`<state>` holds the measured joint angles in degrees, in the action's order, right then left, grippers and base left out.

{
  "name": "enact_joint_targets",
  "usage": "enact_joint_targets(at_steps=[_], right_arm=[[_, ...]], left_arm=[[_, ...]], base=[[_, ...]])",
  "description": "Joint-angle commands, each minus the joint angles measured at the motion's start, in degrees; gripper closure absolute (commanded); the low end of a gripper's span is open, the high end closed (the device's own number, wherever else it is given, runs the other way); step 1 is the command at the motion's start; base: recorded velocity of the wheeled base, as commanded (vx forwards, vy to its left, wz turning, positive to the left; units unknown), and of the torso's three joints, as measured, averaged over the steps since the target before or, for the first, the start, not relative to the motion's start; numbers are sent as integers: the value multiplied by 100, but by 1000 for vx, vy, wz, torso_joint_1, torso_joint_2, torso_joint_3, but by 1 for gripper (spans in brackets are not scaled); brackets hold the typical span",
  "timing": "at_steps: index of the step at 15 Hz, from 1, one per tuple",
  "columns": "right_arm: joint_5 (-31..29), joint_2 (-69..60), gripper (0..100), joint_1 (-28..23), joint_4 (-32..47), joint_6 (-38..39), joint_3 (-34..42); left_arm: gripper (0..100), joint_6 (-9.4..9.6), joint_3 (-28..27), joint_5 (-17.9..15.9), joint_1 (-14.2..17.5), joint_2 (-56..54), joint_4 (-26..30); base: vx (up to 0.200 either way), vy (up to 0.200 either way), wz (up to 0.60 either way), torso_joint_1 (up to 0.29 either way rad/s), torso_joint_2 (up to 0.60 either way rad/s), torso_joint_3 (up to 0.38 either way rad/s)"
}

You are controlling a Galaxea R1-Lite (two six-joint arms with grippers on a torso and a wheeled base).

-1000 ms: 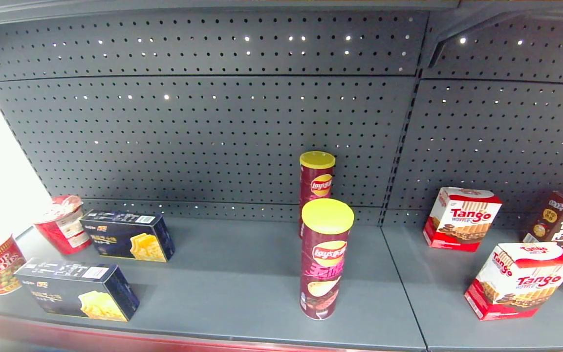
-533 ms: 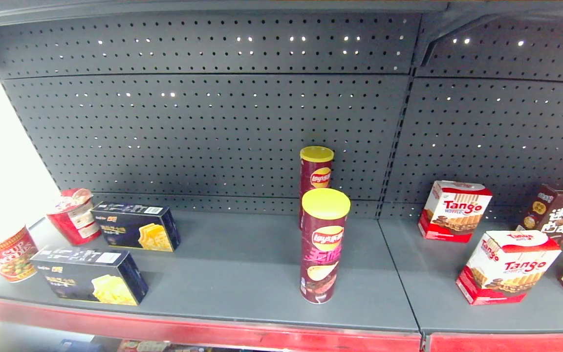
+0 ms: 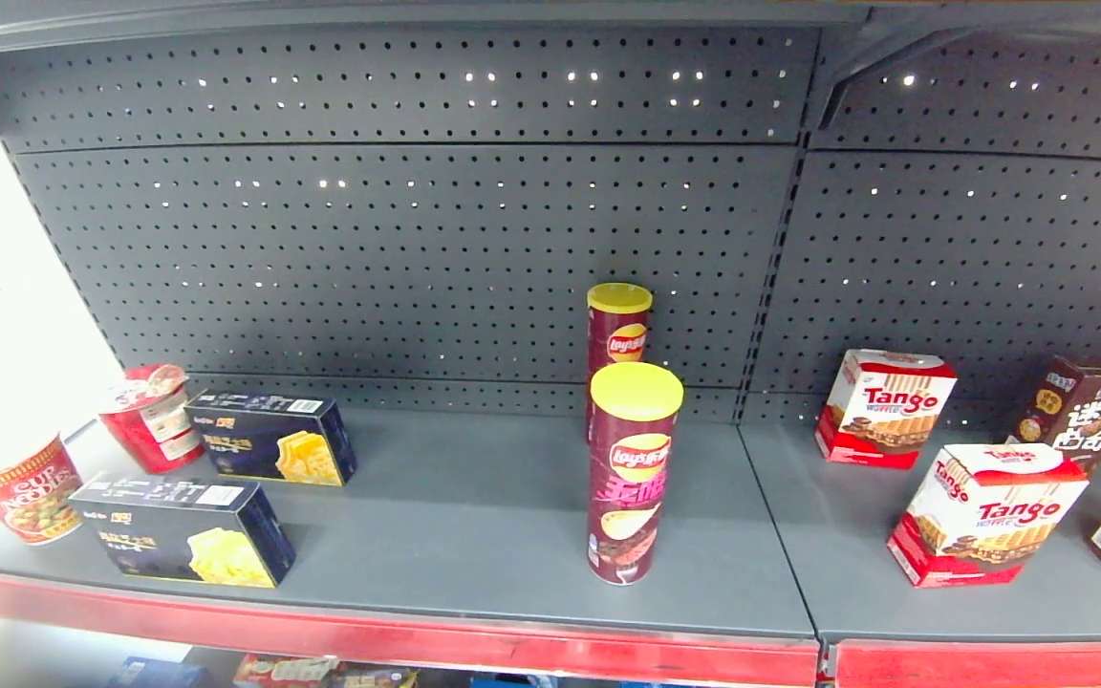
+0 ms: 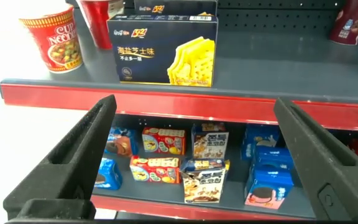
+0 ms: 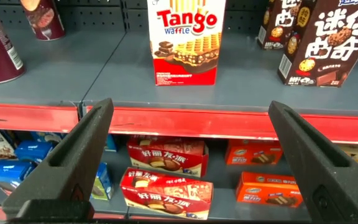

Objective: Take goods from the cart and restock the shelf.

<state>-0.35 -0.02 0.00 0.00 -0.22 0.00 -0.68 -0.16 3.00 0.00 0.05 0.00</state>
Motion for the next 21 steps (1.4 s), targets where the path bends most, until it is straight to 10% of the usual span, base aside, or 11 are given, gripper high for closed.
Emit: enact_joint_targets(at_steps=[1,21], right_arm=[[0,2,0,0,0,-4,0],[0,2,0,0,0,-4,0]], left_arm=[[0,7,-2,-10,0,-5,0],[0,-11,-2,-1,0,-5,0]], base=[[0,0,-600,7,2,-2],[-20,20,0,0,1,0]])
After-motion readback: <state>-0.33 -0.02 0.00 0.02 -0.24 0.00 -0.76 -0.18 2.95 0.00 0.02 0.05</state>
